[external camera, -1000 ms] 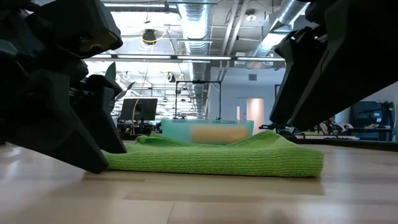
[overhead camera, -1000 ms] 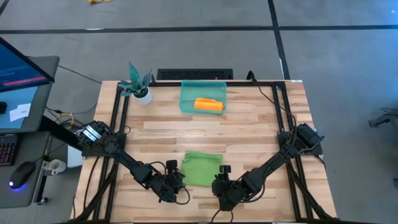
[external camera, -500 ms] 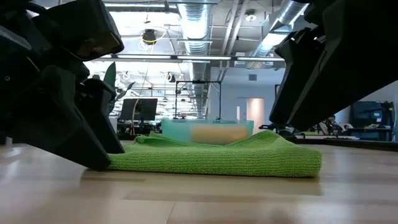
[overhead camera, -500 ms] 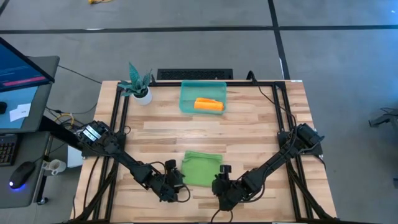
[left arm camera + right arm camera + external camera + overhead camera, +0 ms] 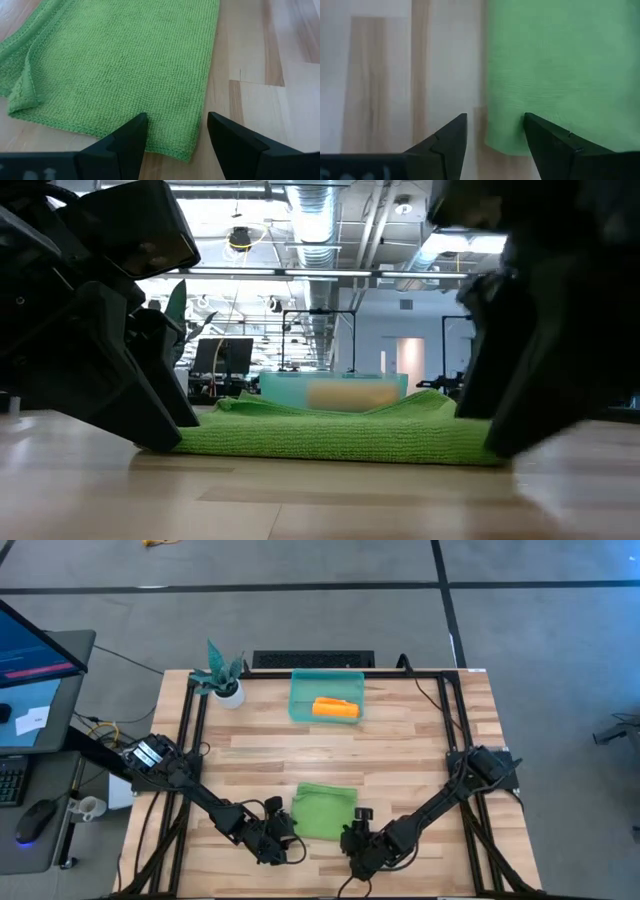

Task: Roll microfiber towels into tight, uniform cylinder then place into a basket
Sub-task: Roll the green microfiber cloth

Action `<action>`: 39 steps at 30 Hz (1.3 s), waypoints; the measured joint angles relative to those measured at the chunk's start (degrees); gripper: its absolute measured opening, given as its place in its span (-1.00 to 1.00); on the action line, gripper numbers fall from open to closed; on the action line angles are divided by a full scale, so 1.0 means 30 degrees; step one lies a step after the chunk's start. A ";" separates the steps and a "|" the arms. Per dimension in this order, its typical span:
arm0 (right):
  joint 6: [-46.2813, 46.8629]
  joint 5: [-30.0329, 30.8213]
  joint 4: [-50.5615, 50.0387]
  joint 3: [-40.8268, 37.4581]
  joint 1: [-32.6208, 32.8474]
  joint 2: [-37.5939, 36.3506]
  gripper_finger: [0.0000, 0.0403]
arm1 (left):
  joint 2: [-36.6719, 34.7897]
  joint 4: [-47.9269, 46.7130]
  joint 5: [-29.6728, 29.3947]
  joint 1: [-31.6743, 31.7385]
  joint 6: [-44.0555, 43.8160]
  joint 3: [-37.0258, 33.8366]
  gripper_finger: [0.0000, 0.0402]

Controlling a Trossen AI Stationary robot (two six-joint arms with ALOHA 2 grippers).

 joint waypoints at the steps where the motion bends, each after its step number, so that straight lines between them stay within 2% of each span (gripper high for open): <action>1: 0.0007 -0.0189 0.0149 0.0055 -0.0018 0.0334 0.08 | 0.0000 0.0000 0.0007 0.0000 -0.0003 0.0000 0.01; 7: 0.0104 -0.0295 0.0003 0.0169 -0.0199 0.0927 0.07 | 0.0000 -0.0021 0.0002 -0.0007 -0.0473 0.0000 0.00; 10: 0.0833 -0.0425 -0.0199 0.0169 -0.0284 0.0843 -0.03 | -0.0006 -0.0066 0.0245 -0.0007 -0.0506 0.0000 -0.06; 13: 0.0956 -0.0606 -0.0304 0.0184 -0.0313 0.0832 -0.22 | -0.0032 -0.0026 0.0897 -0.0007 -0.0506 0.0007 -0.15; 21: 0.0687 -0.1242 -0.0684 0.0147 -0.0423 0.0839 -0.91 | -0.0044 0.0323 0.2551 0.0000 -0.0780 0.0022 -0.50; 24: 0.0256 -0.1984 -0.0827 0.0265 -0.0449 0.0825 -0.92 | -0.0053 0.0589 0.3663 0.0000 -0.1133 0.0029 -0.65; 28: -0.0516 -0.3872 -0.1137 0.0990 -0.0499 0.0883 -0.84 | -0.0051 0.1252 0.5609 0.0040 -0.1798 0.0030 -0.82; 32: -0.1914 -0.6803 -0.1179 0.1912 -0.0466 0.0957 -0.91 | 0.0021 0.1193 0.7536 0.0315 -0.3046 0.0435 -0.95; 35: -0.2729 -0.9152 -0.1137 0.2378 -0.0566 0.1028 -0.96 | 0.0051 0.1174 0.9022 0.0523 -0.4041 0.0901 -0.98; 39: -0.2975 -1.1720 -0.0873 0.2435 -0.1049 0.1029 -0.93 | 0.0051 0.1173 1.0755 0.0809 -0.5566 0.1370 -0.95</action>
